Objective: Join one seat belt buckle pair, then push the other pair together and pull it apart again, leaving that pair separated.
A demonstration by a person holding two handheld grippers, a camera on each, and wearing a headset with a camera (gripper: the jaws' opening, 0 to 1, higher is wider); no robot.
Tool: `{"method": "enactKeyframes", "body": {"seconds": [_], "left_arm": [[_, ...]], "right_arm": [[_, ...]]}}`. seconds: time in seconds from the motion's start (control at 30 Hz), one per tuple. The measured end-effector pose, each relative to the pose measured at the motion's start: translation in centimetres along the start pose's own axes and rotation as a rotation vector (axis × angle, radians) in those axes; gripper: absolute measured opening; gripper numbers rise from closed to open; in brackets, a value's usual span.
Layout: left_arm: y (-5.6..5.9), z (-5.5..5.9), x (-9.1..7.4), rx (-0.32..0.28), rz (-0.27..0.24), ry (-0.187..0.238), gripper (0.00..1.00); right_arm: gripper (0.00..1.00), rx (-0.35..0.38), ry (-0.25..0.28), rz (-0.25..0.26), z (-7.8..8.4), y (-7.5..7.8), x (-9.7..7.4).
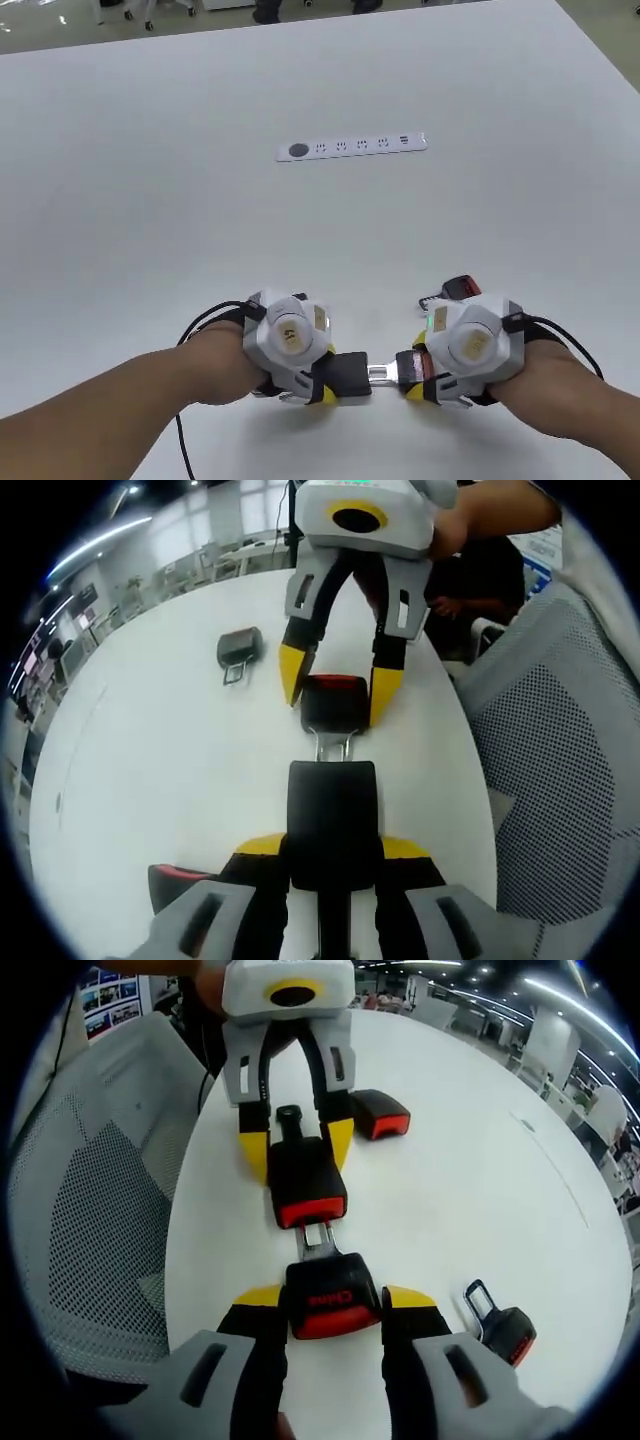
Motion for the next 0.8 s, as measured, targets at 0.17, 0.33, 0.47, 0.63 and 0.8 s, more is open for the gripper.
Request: {"method": "enactKeyframes", "body": {"seconds": [0.17,0.33,0.47,0.63,0.8], "left_arm": [[0.1,0.0,0.0,-0.001,0.003,0.006,0.33],[0.0,0.0,0.1,0.005,0.007,0.012,0.33],[0.0,-0.1,0.0,0.031,0.019,0.014,0.33],[0.0,-0.1,-0.1,0.032,0.023,0.026,0.33],[0.1,-0.3,-0.2,0.028,0.017,0.022,0.33]], "right_arm": [[0.36,0.011,0.016,-0.007,-0.3,0.3,0.5],[0.35,0.046,0.06,-0.04,0.0,0.4,0.4],[0.34,0.025,0.051,-0.055,-0.2,0.5,0.7],[0.34,0.019,0.046,-0.049,-0.9,0.2,1.0],[0.33,0.034,0.035,-0.022,-1.1,0.0,0.9]]}}
Point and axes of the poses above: the centre of the closed fingertips' face, and the gripper's own axes: x roughly forward along the fingers, y roughly to its right, z roughly out of its underside, the point moved 5 cm from there along -x, roughly backward along the fingers, and after that the axes turned 13 degrees about -x, right-handed, at the moved point
